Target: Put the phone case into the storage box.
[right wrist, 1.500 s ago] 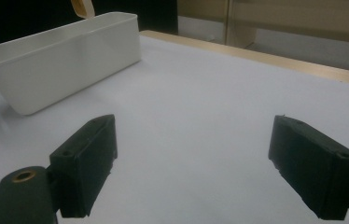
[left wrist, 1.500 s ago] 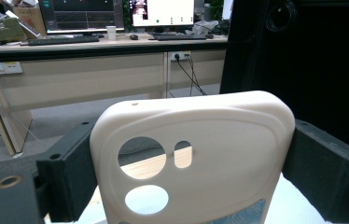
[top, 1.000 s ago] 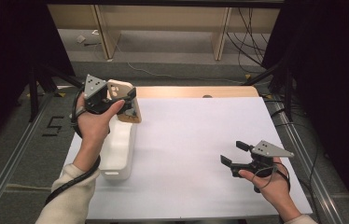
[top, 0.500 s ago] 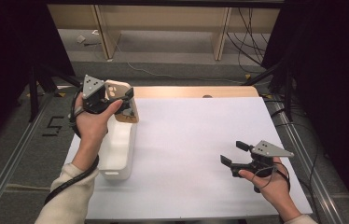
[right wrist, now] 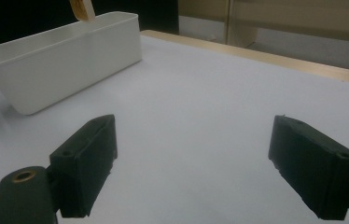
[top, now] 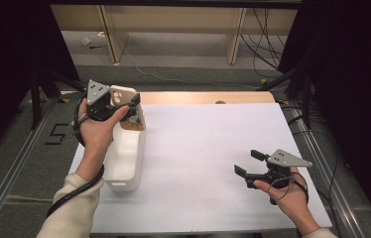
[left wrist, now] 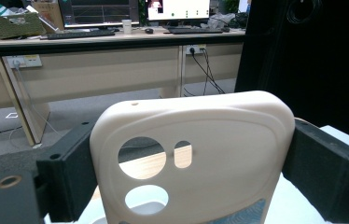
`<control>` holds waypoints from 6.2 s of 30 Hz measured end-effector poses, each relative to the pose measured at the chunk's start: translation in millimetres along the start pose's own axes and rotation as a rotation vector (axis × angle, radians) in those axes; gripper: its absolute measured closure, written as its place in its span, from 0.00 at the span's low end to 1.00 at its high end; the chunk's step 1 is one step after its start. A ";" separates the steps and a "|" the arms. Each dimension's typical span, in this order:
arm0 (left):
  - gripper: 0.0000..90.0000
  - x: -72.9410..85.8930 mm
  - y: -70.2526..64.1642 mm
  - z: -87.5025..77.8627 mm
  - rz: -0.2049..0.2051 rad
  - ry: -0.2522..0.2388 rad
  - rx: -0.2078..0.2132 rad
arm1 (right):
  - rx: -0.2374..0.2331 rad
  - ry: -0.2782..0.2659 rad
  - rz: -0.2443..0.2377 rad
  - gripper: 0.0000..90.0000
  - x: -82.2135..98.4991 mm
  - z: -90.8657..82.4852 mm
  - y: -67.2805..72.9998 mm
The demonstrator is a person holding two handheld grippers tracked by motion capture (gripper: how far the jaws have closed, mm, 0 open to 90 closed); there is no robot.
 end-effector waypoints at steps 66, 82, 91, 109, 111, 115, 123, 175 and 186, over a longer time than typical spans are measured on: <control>0.12 14.5 21.9 6.4 0.004 0.046 -0.057 | -0.008 0.006 0.003 0.18 1.1 0.3 0.0; 0.12 20.9 23.9 9.8 0.005 0.061 -0.059 | -0.009 0.006 0.004 0.18 1.3 0.2 0.1; 0.12 24.1 23.7 11.9 0.006 0.069 -0.058 | -0.010 0.009 0.002 0.18 1.6 0.6 0.2; 0.12 28.8 23.0 15.9 0.009 0.082 -0.056 | -0.007 0.009 0.002 0.18 1.9 1.0 0.0; 0.12 29.6 23.0 16.8 0.008 0.084 -0.056 | -0.007 0.009 0.003 0.18 2.0 1.1 0.1; 0.12 30.3 23.2 18.0 0.009 0.088 -0.058 | -0.007 0.009 0.003 0.18 1.8 0.8 0.2; 0.12 30.2 23.3 21.9 0.012 0.091 -0.060 | -0.007 0.011 0.004 0.18 2.1 0.8 -0.3; 0.12 37.2 30.6 44.6 0.006 0.123 -0.072 | -0.012 0.013 0.015 0.18 3.3 2.0 -0.8; 0.12 39.0 33.8 48.7 0.006 0.133 -0.079 | -0.012 0.013 0.013 0.18 3.3 2.3 -0.8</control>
Point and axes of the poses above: each handheld gripper's, and its own axes: z roughly forward along the jaws, x roughly out of its underside, y roughly to its left, the point moved 9 cm from there along z, roughly forward along the jaws, and after that the axes turned 6 degrees about -x, right-handed, at the moved point
